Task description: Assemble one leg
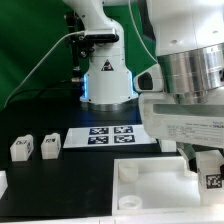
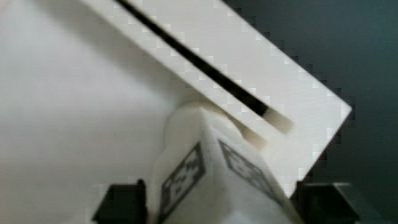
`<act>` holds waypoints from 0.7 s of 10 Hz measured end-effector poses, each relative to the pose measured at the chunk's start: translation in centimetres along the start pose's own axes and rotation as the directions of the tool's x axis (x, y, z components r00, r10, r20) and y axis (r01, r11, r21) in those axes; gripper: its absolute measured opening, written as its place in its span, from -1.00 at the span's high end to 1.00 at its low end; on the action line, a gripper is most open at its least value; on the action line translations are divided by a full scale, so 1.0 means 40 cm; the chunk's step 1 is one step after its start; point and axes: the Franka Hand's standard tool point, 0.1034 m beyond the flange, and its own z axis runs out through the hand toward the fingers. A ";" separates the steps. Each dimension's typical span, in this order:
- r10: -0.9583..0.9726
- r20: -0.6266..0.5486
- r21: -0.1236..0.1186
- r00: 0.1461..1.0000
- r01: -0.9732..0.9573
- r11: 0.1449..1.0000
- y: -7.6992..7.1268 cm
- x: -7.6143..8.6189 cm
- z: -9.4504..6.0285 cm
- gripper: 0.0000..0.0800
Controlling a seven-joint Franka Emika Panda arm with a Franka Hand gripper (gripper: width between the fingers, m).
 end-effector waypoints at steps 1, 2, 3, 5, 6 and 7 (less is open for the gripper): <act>0.151 0.013 0.007 0.988 -0.151 0.988 -0.001 -0.002 0.001 -0.02; 0.296 0.024 0.013 0.955 -0.297 0.955 -0.004 -0.006 0.002 -0.02; 0.404 0.032 0.022 0.914 -0.404 0.914 -0.007 -0.010 0.002 -0.02; 0.541 0.039 0.022 0.840 -0.542 0.840 -0.009 -0.018 0.004 -0.02; 0.534 0.039 0.022 0.844 -0.535 0.844 -0.009 -0.018 0.004 -0.02; 0.510 0.038 0.023 0.859 -0.511 0.859 -0.009 -0.019 0.004 -0.29</act>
Offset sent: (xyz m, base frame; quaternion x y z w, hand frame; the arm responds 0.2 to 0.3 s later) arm 0.0060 0.0063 0.0053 0.0359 0.0017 0.3505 0.9359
